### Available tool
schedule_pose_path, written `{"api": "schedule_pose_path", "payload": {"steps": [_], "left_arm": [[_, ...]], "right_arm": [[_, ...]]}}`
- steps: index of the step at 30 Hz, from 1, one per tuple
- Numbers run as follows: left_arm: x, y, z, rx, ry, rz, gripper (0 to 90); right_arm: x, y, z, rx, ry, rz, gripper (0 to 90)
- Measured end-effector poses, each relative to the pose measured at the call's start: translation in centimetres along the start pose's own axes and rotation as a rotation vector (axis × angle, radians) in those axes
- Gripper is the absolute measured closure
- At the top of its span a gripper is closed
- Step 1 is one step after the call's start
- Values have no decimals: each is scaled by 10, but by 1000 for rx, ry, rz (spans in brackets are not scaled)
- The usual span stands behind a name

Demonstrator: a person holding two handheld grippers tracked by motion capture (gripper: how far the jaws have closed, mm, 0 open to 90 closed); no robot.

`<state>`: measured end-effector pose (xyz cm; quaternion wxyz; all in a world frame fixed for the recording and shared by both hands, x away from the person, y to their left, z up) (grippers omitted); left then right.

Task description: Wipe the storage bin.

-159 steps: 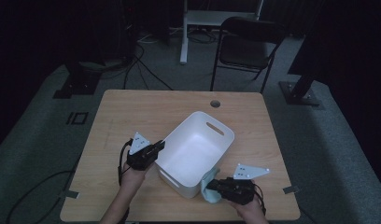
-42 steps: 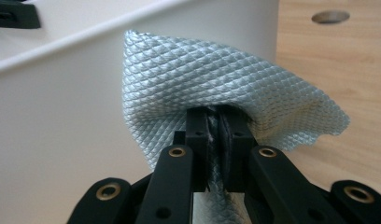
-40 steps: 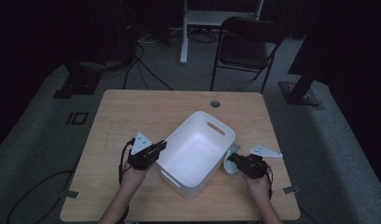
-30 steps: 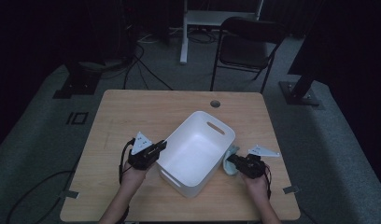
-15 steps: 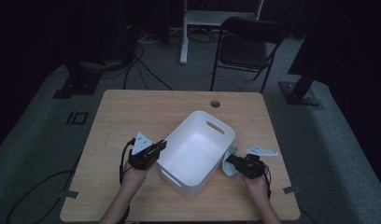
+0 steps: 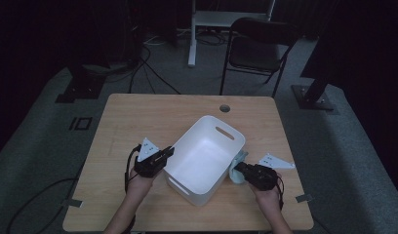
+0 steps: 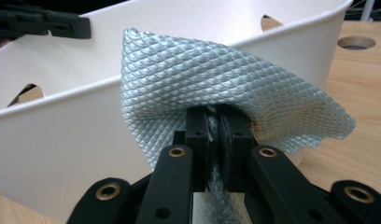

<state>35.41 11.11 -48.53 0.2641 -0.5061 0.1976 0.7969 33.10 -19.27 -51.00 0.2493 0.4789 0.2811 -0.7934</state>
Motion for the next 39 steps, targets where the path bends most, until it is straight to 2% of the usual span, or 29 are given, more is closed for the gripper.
{"api": "schedule_pose_path", "payload": {"steps": [7,12,20,23,27,32,39], "left_arm": [[0,0,0,4,9,8,864],[0,0,-1,-5,6,-8,866],[0,1,-1,-6,6,-9,866],[0,1,-1,-12,4,-16,867],[-1,2,-1,-13,5,-14,866],[-1,2,-1,-14,6,-7,865],[0,3,-1,-20,4,-2,866]], "right_arm": [[7,6,-5,7,-24,-19,836],[14,10,-10,9,-47,-32,836],[24,18,-17,10,-97,-62,835],[26,20,-19,4,-101,-83,835],[26,20,-19,10,-105,-81,837],[21,11,-14,6,-99,-52,837],[8,-13,1,-60,-49,-8,835]]}}
Point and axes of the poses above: each handheld gripper's, and its own axes: z roughly backward along the jaws, x roughly out of its underside, y roughly to its right, the point moved 6 cm from there along -z, roughly forward along the jaws, and after that the axes turned 1 degree about -y, right-handed, at the moved point
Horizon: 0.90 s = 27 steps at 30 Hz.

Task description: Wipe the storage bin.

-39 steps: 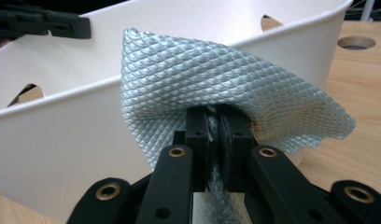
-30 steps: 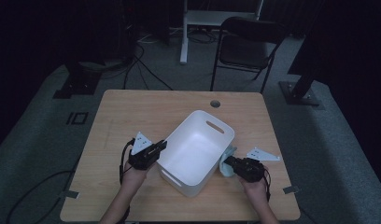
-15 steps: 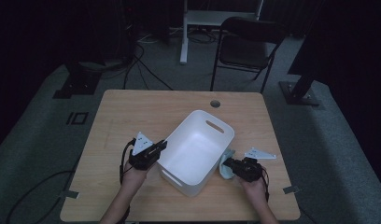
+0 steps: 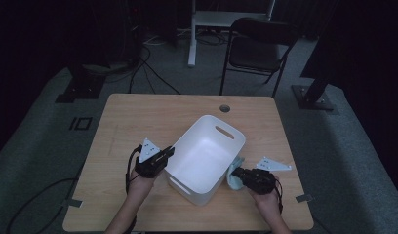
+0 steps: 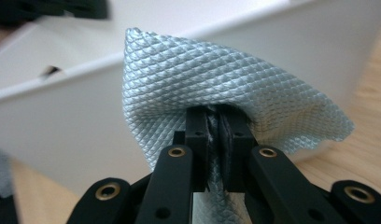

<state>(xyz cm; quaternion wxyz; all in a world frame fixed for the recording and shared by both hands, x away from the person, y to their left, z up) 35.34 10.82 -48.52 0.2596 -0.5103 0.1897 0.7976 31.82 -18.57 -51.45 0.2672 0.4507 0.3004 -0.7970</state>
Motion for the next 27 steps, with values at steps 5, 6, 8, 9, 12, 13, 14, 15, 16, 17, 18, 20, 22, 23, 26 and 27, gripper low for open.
{"api": "schedule_pose_path", "payload": {"steps": [5,6,8,9,12,13,14,15,16,17,18,20,22,23,26,27], "left_arm": [[0,0,0,6,-2,-4,866],[0,0,0,6,-2,-5,866],[0,1,0,2,1,-5,867],[0,1,0,3,1,-6,866],[0,1,0,4,1,-10,866],[0,1,0,4,-1,-13,866],[0,1,0,3,-1,-14,866],[0,1,0,4,0,-12,866],[0,1,-1,2,0,-13,866],[0,1,-1,3,0,-13,866],[0,1,-1,2,3,-10,865],[0,1,-1,2,13,-7,866],[0,1,-1,2,13,-10,865],[0,1,-1,2,13,-10,866],[0,2,-1,0,11,-12,867],[0,2,-1,1,11,-11,867]], "right_arm": [[-8,-15,6,-11,48,37,833],[-8,-16,6,-7,51,44,833],[-7,-14,4,-15,56,33,834],[-5,-13,3,-11,47,34,834],[-1,-11,0,2,31,39,834],[1,-10,-1,3,26,41,834],[1,-9,-1,5,21,42,834],[3,-8,-2,7,15,41,834],[4,-7,-3,9,12,34,834],[5,-6,-4,7,9,29,834],[6,-5,-4,9,4,28,834],[8,-3,-6,7,-1,20,833],[9,-1,-6,-7,-2,4,833],[9,0,-6,-14,-2,-4,833],[10,1,-8,-10,-8,-6,834],[12,2,-8,-7,-14,-8,834]]}}
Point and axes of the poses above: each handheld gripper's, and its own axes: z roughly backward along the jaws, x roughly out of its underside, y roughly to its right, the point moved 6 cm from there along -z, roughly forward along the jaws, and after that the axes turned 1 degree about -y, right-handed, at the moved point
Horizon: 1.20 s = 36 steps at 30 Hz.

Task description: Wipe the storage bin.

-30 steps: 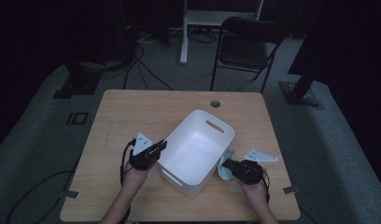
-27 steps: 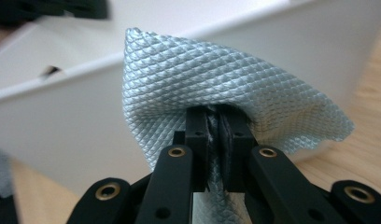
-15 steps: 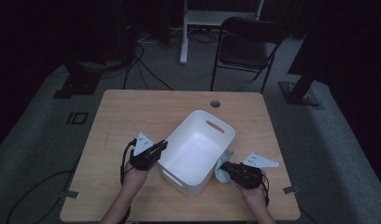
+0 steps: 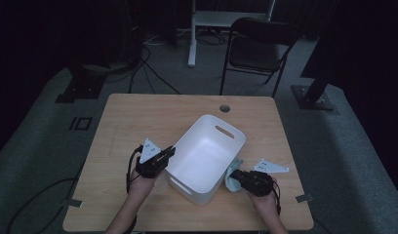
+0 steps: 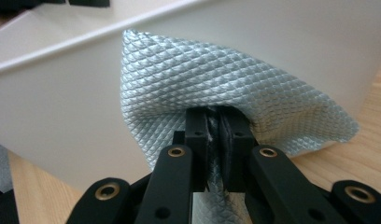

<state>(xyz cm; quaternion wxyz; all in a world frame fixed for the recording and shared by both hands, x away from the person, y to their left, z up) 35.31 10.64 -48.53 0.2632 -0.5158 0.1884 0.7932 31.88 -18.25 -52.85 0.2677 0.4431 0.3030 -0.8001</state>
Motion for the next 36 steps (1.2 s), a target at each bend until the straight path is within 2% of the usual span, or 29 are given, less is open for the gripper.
{"api": "schedule_pose_path", "payload": {"steps": [3,8,11,14,20,23,26,31,36], "left_arm": [[0,0,0,-2,0,1,867],[0,0,0,-6,-1,-2,866],[0,0,0,-9,-1,1,866],[0,0,0,-11,-1,4,863],[0,0,0,-18,-6,-1,865],[0,0,-1,-13,-6,0,866],[0,1,-1,-5,-11,-3,866],[0,2,0,-11,-15,-10,865],[0,2,0,-11,-10,-12,864]], "right_arm": [[5,3,-4,34,-39,20,834],[10,6,-7,28,-61,0,835],[9,3,-6,30,-60,-3,835],[3,-8,1,0,-35,18,835],[-16,-37,18,-60,52,73,834],[-18,-46,19,-55,56,111,833],[-16,-43,16,-62,47,96,834],[-8,-36,8,-45,11,84,834],[-5,-32,6,-37,-1,76,834]]}}
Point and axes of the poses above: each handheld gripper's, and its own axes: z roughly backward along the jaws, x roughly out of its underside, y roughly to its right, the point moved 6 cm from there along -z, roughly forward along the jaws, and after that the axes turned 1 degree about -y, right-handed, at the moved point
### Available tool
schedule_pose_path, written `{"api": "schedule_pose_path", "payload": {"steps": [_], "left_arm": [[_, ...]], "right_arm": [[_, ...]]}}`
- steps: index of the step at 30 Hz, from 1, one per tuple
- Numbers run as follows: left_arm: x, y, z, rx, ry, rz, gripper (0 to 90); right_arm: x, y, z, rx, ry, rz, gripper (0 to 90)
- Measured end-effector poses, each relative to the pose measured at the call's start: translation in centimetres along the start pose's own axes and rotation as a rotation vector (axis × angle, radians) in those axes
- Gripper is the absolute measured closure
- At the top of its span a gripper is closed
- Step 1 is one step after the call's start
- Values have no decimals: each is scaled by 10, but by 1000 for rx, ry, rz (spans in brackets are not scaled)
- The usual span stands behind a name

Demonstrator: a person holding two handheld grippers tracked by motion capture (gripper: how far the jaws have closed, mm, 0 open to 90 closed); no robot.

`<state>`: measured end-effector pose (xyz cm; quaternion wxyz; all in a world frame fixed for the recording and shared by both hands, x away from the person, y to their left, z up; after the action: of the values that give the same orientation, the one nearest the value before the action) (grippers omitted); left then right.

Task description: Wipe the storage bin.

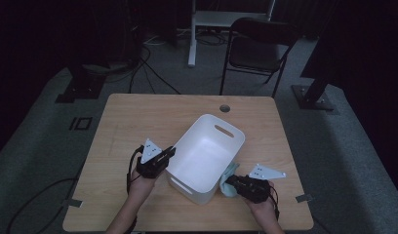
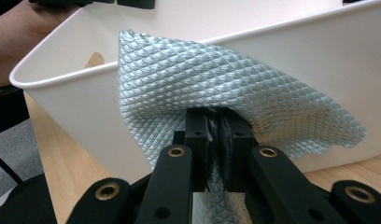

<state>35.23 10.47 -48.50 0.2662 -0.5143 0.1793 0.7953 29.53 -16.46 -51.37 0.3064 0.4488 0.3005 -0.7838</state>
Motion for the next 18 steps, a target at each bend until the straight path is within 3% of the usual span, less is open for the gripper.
{"api": "schedule_pose_path", "payload": {"steps": [10,15,18], "left_arm": [[0,0,0,4,4,-1,861],[0,0,0,0,2,1,861],[0,0,0,-7,3,7,860]], "right_arm": [[11,13,-8,9,-34,-39,834],[25,23,-17,30,-96,-57,834],[31,28,-20,17,-112,-100,835]]}}
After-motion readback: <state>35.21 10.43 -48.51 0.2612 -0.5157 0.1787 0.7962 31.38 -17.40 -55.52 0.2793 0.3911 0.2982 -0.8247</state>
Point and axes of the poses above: each handheld gripper's, and its own axes: z roughly backward along the jaws, x roughly out of its underside, y roughly to its right, the point moved 6 cm from there along -z, roughly forward along the jaws, and after that the axes turned 1 degree about -y, right-handed, at the moved point
